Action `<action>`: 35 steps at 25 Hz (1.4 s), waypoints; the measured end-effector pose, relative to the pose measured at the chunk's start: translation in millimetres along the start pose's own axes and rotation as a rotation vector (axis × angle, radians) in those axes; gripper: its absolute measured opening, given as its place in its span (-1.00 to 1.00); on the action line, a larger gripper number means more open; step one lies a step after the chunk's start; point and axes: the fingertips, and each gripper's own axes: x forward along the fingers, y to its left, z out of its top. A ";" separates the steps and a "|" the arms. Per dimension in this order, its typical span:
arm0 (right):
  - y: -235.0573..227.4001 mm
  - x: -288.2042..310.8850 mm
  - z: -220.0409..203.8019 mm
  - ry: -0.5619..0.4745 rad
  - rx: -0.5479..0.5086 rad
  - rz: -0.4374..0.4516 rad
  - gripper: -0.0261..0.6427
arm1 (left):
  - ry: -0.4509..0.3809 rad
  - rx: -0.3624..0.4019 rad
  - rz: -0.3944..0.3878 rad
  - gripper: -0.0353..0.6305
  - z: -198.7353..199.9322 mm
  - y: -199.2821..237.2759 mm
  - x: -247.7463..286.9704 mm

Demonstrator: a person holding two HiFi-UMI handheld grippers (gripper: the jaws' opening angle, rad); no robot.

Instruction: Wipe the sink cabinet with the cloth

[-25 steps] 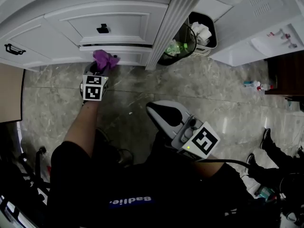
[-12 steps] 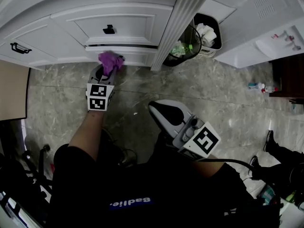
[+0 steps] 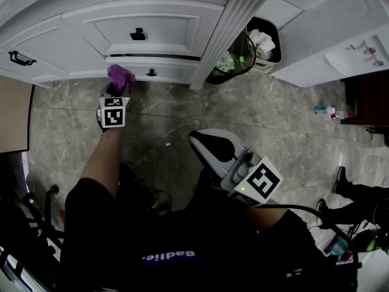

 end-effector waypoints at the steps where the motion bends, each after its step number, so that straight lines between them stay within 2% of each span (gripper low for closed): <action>1: -1.2 -0.5 -0.4 0.002 0.000 -0.005 -0.92 | 0.014 0.003 -0.023 -0.56 -1.4 -8.2 6.4; 7: -7.8 -8.1 1.2 0.002 -0.006 -0.040 -0.92 | 0.030 0.032 -0.177 -0.56 10.9 -92.0 31.1; 11: -10.6 -10.8 4.9 -0.006 -0.014 -0.057 -0.92 | 0.052 -0.016 -0.231 -0.56 12.1 -132.3 32.7; 16: -15.4 -16.0 4.5 -0.004 -0.015 -0.073 -0.92 | -0.012 0.037 -0.331 -0.56 37.8 -185.7 30.1; 20: -18.2 -23.9 10.4 -0.022 -0.007 -0.092 -0.92 | -0.049 0.064 -0.391 -0.56 67.8 -210.3 24.1; 22: -18.7 -26.0 12.2 -0.022 -0.010 -0.098 -0.92 | -0.083 0.117 -0.443 -0.56 72.1 -219.7 14.7; 24: -17.1 -23.5 11.8 -0.022 -0.016 -0.085 -0.92 | -0.132 0.219 -0.481 -0.56 70.5 -223.3 4.9; 25: -15.3 -20.9 12.0 -0.029 -0.011 -0.073 -0.92 | -0.137 0.245 -0.475 -0.56 65.9 -218.5 2.9; 26: -13.2 -18.1 11.9 -0.036 -0.003 -0.060 -0.92 | -0.126 0.235 -0.456 -0.56 58.6 -209.2 3.3; 28: -9.8 -12.9 10.1 -0.040 0.006 -0.041 -0.92 | -0.078 0.165 -0.395 -0.56 37.2 -180.7 9.8; 32: -7.2 -5.1 5.5 -0.027 0.008 -0.025 -0.92 | 0.038 0.102 -0.227 -0.56 -18.1 -106.3 26.7; 35: -9.9 -3.6 3.0 -0.018 0.015 -0.037 -0.92 | 0.086 0.054 -0.109 -0.56 -46.3 -55.1 33.4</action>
